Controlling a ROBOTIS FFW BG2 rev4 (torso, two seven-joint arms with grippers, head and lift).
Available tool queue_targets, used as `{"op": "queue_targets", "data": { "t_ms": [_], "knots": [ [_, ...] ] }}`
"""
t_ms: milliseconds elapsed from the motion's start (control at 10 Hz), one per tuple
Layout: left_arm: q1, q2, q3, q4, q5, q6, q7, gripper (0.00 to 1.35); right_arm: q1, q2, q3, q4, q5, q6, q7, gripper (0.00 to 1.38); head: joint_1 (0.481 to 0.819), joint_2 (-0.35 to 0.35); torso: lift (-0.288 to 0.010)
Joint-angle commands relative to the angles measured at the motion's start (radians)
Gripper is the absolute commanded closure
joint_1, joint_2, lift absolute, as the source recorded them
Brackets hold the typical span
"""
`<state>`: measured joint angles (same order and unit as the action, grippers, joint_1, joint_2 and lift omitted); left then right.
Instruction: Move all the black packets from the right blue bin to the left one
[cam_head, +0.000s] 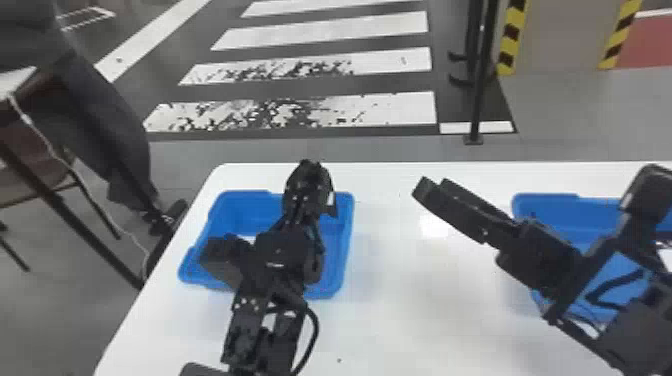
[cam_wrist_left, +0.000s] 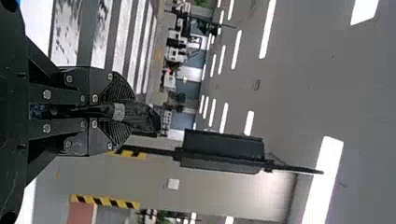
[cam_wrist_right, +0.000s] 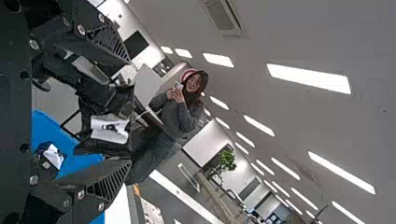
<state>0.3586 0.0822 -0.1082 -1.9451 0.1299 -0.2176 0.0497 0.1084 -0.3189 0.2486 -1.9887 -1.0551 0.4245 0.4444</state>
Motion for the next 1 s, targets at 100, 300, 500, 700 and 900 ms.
{"op": "queue_targets", "data": {
  "t_ms": [100,300,500,700,900],
  "knots": [
    [-0.103,-0.012,0.102,0.182,-0.162,0.021,0.032,1.21,0.000,0.007,-0.025,-0.013,0.036,0.002,0.000,0.17,0.695,0.229,-0.140],
    [-0.094,-0.016,0.150,0.206,-0.188,-0.013,0.042,0.44,0.000,0.006,-0.047,-0.003,0.058,0.010,0.000,0.17,0.695,0.273,-0.140],
    [-0.045,-0.019,0.128,0.133,-0.078,-0.153,0.005,0.09,0.046,0.015,-0.139,-0.116,0.216,0.091,-0.044,0.17,0.695,0.275,-0.140],
    [0.098,-0.016,0.076,-0.130,-0.010,-0.138,-0.025,0.18,0.127,0.035,-0.217,-0.229,0.271,0.196,-0.154,0.17,0.686,0.238,-0.140],
    [0.233,0.004,-0.005,-0.292,0.040,-0.129,-0.025,0.19,0.198,0.063,-0.340,-0.278,0.339,0.407,-0.257,0.18,0.695,0.162,-0.140]
  ]
}}
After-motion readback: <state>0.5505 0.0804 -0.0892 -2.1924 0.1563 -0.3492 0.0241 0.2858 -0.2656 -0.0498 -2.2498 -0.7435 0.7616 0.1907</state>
